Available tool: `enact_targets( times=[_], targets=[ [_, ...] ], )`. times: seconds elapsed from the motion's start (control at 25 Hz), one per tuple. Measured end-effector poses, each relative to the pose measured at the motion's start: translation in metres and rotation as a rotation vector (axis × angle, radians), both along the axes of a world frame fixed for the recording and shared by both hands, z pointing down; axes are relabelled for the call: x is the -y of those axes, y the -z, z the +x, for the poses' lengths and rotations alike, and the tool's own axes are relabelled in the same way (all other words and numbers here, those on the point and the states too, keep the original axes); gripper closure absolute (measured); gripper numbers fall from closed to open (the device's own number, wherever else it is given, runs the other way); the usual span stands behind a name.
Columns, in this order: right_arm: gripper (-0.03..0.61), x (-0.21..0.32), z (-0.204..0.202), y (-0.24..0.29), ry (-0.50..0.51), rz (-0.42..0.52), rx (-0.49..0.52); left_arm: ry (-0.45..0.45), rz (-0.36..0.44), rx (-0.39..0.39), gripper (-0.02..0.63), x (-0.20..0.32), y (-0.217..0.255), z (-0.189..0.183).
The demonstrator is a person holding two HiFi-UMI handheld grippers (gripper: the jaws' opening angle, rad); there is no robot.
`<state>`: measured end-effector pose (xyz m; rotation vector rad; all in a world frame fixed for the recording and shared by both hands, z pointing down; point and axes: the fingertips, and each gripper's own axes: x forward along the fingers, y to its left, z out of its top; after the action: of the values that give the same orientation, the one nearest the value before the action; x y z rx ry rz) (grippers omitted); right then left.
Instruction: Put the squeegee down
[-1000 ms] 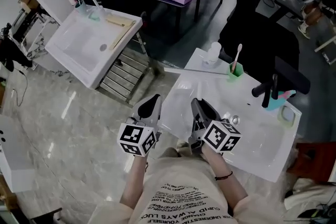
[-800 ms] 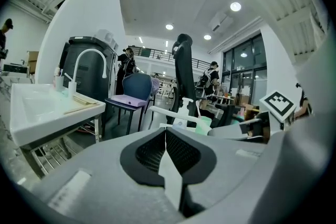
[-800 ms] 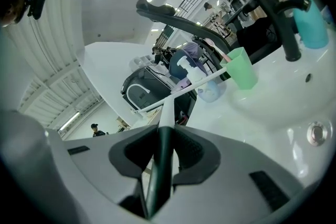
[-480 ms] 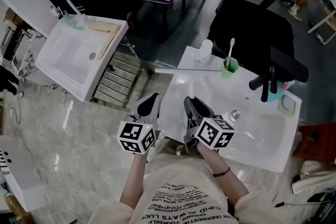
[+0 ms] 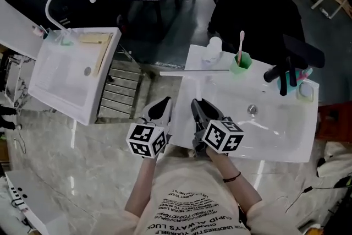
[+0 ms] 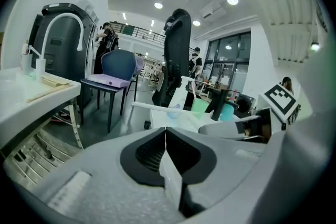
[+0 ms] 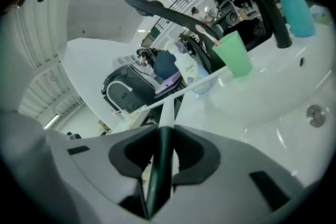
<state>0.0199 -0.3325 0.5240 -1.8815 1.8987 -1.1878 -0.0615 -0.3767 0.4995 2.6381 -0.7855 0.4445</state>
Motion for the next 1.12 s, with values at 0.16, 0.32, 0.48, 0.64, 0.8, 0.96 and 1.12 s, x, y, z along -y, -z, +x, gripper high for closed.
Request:
enact_targets(
  times=[0.16,0.32,0.48,0.64,0.8,0.96,1.12],
  targets=[
    [0.479,0.005,-0.002,-0.006,-0.035,-0.016,-0.011,-0.074,-0.035,0.011,0.591,0.001,-0.013,0.005],
    [0.479,0.007,-0.001,-0.015,-0.059,-0.037,-0.021,-0.128,-0.061,0.019,0.591,0.001,-0.026,0.009],
    [0.479,0.009,0.000,-0.021,-0.077,-0.057,-0.030,-0.185,-0.077,0.022,0.591,-0.001,-0.034,0.015],
    [0.479,0.009,0.002,-0.027,-0.091,-0.080,-0.030,-0.214,-0.090,0.026,0.591,-0.001,-0.040,0.016],
    [0.479,0.008,-0.001,-0.033,-0.096,-0.101,-0.024,-0.230,-0.102,0.031,0.591,-0.002,-0.045,0.016],
    [0.479,0.009,0.000,-0.035,-0.095,-0.109,-0.023,-0.241,-0.110,0.035,0.591,-0.003,-0.048,0.018],
    [0.479,0.009,-0.002,-0.037,-0.085,-0.130,-0.031,-0.246,-0.113,0.037,0.591,-0.004,-0.049,0.018]
  ],
)
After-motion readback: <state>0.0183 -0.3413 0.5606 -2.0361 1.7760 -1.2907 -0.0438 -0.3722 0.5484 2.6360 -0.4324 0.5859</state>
